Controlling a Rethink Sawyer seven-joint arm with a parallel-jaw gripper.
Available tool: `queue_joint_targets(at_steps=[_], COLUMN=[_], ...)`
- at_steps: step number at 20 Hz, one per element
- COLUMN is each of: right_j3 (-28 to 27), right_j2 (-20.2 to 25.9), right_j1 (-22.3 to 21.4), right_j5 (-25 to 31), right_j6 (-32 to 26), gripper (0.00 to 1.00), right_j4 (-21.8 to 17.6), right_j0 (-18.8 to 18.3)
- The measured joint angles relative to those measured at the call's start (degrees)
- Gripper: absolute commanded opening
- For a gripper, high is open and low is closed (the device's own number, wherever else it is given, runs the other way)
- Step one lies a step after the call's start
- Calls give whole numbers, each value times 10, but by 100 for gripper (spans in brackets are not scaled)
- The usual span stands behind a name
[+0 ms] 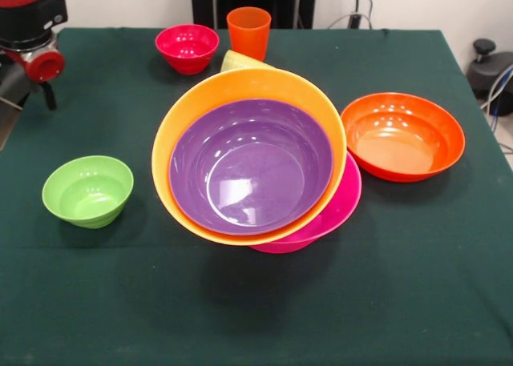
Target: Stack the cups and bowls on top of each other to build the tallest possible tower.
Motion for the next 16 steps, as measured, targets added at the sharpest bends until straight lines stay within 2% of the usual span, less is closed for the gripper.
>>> queue_joint_targets(at_steps=[10,16], right_j3=[-1,-7], right_j2=[4,4], right_j1=[-8,-17], right_j5=[11,46], right_j6=[0,0], gripper=[100,100], right_j4=[0,0], right_j0=[0,1])
